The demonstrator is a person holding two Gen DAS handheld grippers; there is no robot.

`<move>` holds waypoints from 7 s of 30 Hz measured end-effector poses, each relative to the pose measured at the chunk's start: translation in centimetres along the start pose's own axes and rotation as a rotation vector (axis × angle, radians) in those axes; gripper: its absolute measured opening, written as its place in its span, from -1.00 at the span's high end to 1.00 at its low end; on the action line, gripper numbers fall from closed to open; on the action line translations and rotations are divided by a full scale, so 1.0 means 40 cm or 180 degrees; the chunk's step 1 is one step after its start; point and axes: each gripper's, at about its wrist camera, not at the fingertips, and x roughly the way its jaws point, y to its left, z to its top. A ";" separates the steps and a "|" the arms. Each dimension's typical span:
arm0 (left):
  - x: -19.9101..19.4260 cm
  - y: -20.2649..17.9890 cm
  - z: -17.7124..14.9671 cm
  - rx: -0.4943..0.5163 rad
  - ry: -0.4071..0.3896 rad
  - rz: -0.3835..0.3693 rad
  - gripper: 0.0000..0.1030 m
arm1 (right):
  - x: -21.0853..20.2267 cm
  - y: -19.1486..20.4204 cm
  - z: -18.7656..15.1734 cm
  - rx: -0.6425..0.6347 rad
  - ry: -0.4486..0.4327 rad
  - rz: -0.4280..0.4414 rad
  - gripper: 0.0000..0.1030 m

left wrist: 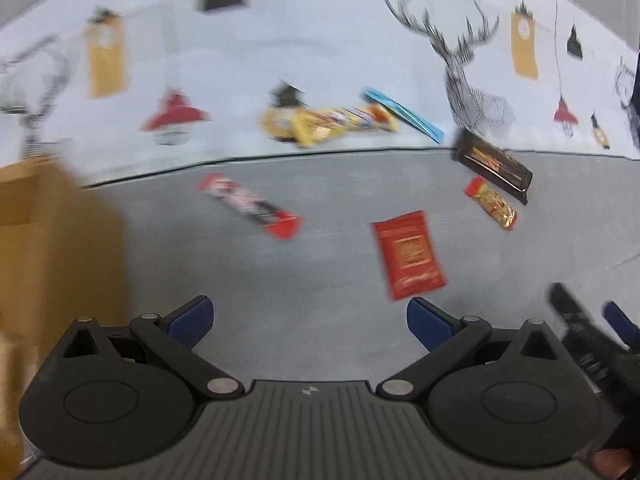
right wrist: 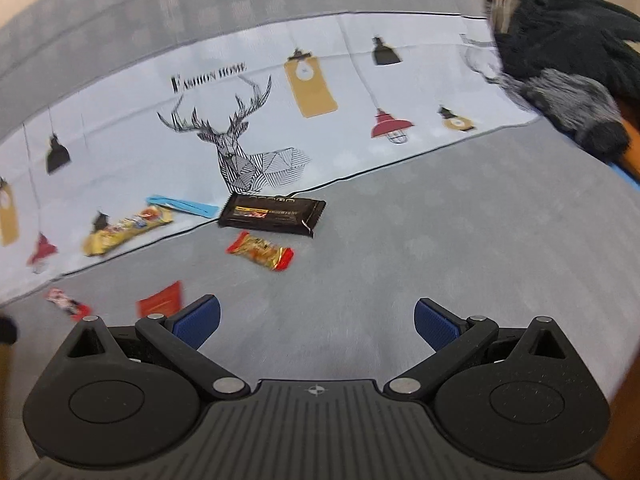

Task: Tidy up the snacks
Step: 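Grasp the red square packet with the left tool while the right tool grasps the small gold-wrapped snack, then carry the red packet and gold-wrapped snack with both tools over the box, then lower both tools into the box and open them to release the snacks, then withdraw both tools from the box toward the remaining snacks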

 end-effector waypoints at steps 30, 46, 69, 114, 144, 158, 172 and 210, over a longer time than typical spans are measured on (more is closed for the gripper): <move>0.127 0.028 0.005 -0.0104 0.0198 -0.0577 1.00 | 0.147 0.063 -0.016 -0.0490 0.0024 0.0367 0.60; 0.273 -0.166 0.109 0.0419 0.0371 -0.0345 -0.71 | 0.139 -0.022 -0.065 -0.0017 0.0284 -0.0010 0.59; -0.516 0.382 -0.492 0.0259 -0.0879 -0.0152 0.19 | -0.599 0.380 -0.161 -0.0160 -0.0477 0.1473 0.60; -0.727 0.776 -0.854 -0.0542 -0.1432 -0.0074 0.19 | -0.929 0.739 -0.389 -0.1360 -0.0216 0.1675 0.60; -0.667 0.860 -0.681 -0.0706 -0.1396 0.0057 0.19 | -0.799 0.828 -0.315 -0.1226 -0.0126 0.1659 0.60; -0.537 0.890 -0.542 -0.0670 -0.1213 0.0147 0.18 | -0.645 0.897 -0.264 -0.1137 0.0077 0.1588 0.60; -0.391 0.919 -0.473 -0.0655 -0.0874 0.0221 0.18 | -0.508 0.954 -0.269 -0.1189 0.0369 0.1512 0.60; -0.580 0.818 -0.778 -0.0782 -0.0924 0.0792 -1.00 | -0.829 0.839 -0.365 -0.1483 -0.0184 0.1291 -0.88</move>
